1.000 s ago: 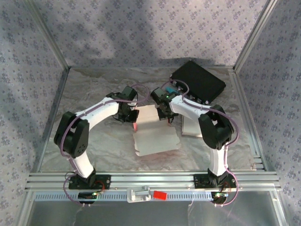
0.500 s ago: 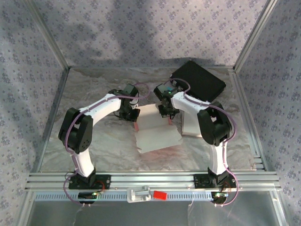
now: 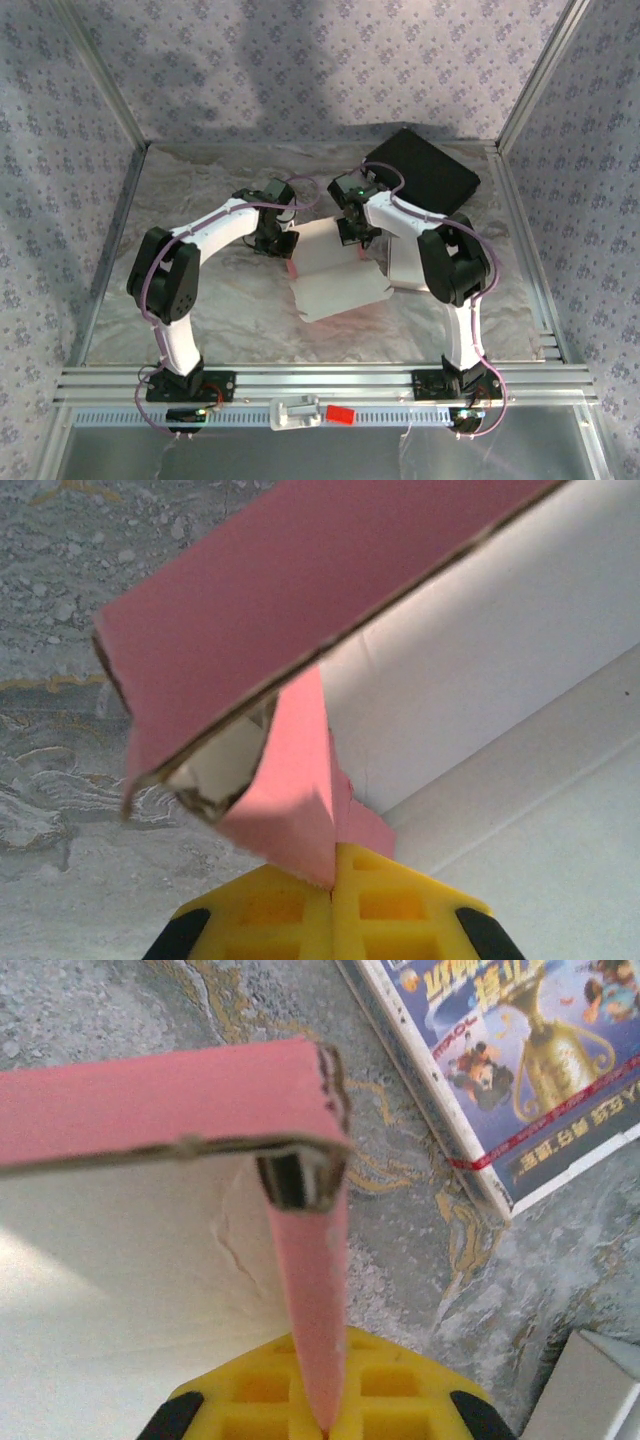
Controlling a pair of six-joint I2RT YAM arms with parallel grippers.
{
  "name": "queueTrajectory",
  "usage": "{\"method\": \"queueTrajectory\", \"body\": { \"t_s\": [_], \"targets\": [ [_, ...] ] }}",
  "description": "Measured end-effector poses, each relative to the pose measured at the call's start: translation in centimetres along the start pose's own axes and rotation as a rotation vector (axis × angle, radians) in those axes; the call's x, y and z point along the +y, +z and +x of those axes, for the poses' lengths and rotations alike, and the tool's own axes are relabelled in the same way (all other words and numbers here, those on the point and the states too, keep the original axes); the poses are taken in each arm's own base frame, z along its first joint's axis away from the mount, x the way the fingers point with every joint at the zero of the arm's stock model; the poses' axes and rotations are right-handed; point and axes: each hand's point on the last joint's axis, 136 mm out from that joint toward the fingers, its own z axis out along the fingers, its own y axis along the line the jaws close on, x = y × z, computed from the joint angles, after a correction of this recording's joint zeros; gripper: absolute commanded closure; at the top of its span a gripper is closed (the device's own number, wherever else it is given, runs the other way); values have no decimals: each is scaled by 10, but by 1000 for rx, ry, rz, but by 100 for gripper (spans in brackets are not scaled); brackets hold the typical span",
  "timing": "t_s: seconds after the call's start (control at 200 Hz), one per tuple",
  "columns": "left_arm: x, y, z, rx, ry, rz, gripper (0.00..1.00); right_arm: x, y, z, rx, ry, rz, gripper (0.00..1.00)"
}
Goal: Fold the paper box
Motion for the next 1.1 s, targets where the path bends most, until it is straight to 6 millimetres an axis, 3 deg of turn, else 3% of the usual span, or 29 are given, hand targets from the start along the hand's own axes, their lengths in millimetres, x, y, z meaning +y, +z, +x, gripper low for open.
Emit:
{"method": "queueTrajectory", "body": {
  "t_s": [0.17, 0.3, 0.63, 0.899, 1.104],
  "targets": [
    [0, -1, -1, -3, -2, 1, 100, -1, -3, 3, 28, 10, 143, 100],
    [0, 0, 0, 0, -15, 2, 100, 1, -8, 17, 60, 15, 214, 100],
    [10, 10, -1, -39, -115, 70, 100, 7, -5, 32, 99, 29, 200, 100],
    [7, 14, -5, -86, -172, 110, 87, 6, -10, 37, 92, 48, 182, 100],
    [5, 18, -8, -108, -200, 132, 84, 6, -9, 41, 93, 58, 173, 100]
  ]
}}
